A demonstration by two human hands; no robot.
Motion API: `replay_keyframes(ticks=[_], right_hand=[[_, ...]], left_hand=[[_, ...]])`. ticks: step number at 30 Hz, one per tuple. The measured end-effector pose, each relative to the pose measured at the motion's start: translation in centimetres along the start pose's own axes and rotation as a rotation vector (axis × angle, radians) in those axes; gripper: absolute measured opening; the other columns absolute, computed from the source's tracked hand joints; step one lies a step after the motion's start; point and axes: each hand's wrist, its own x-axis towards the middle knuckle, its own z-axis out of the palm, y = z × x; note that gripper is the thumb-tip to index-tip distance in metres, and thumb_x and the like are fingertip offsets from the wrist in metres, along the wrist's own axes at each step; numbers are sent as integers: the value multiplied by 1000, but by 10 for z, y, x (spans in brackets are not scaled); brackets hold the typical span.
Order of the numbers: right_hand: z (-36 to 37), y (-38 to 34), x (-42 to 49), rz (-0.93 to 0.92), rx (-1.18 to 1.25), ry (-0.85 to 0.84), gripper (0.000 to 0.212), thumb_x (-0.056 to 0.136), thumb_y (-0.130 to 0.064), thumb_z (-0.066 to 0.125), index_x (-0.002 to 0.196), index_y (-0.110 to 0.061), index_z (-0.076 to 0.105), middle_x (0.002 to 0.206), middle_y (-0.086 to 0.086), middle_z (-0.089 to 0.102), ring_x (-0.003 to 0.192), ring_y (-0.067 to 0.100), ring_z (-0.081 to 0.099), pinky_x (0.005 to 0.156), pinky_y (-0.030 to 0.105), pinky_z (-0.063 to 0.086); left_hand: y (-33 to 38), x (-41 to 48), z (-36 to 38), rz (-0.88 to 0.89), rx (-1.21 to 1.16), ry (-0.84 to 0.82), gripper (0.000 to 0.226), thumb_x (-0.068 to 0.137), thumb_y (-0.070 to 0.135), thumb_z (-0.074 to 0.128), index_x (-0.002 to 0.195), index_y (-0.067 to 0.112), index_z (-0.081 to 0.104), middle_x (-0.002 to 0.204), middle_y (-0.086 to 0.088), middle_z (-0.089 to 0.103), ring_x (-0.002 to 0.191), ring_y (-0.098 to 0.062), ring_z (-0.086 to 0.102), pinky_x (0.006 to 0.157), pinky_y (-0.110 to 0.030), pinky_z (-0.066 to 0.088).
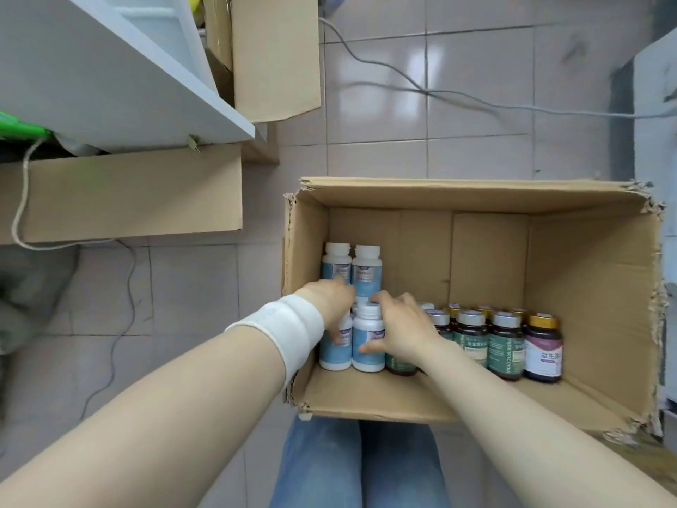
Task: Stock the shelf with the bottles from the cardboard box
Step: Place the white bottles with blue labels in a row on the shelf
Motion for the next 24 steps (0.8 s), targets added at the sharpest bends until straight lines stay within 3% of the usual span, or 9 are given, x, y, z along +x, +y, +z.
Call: replay_keyframes(ticks=[6, 9, 14, 20, 24], right_hand=[[1, 8, -8, 20, 283, 30, 84, 59, -31, 85, 128, -25, 38, 115, 5, 39, 117, 22, 42, 95, 32, 40], [3, 12, -18, 16, 439, 107, 80, 57, -24, 86, 123, -28, 42, 113, 2, 36, 111, 22, 48, 96, 32, 42], [-8, 17, -50, -31, 734, 197, 72, 61, -14, 83, 115, -40, 43, 113, -1, 46, 107, 16, 52, 90, 27, 43], [-37, 22, -127, -4, 1114, 330, 70, 74, -3, 74, 127, -31, 38, 105, -7, 49, 86, 6, 57, 70, 14, 47], [-42, 16, -186, 80, 1320, 447, 67, 77, -5, 72, 129, -28, 37, 115, 2, 53, 104, 17, 56, 93, 38, 50]], left_hand=[[-5, -9, -7, -3, -173, 1, 77, 70, 32, 80, 133, 13, 39, 130, -14, 40, 112, -30, 50, 93, -35, 46], [-3, -21, -8, 2, -225, 59, 73, 74, 30, 77, 134, 16, 39, 129, -11, 46, 118, -29, 43, 95, -35, 42], [-7, -56, -20, 42, -473, 265, 66, 71, 28, 79, 127, 20, 46, 120, -3, 54, 106, -21, 49, 73, -23, 43], [-5, -127, -44, 207, -952, 432, 72, 75, 19, 75, 138, 33, 40, 125, 6, 55, 115, -16, 55, 98, -30, 46], [18, -175, -57, 307, -1217, 498, 75, 77, 12, 73, 141, 25, 34, 121, 4, 54, 109, -14, 56, 89, -27, 48]])
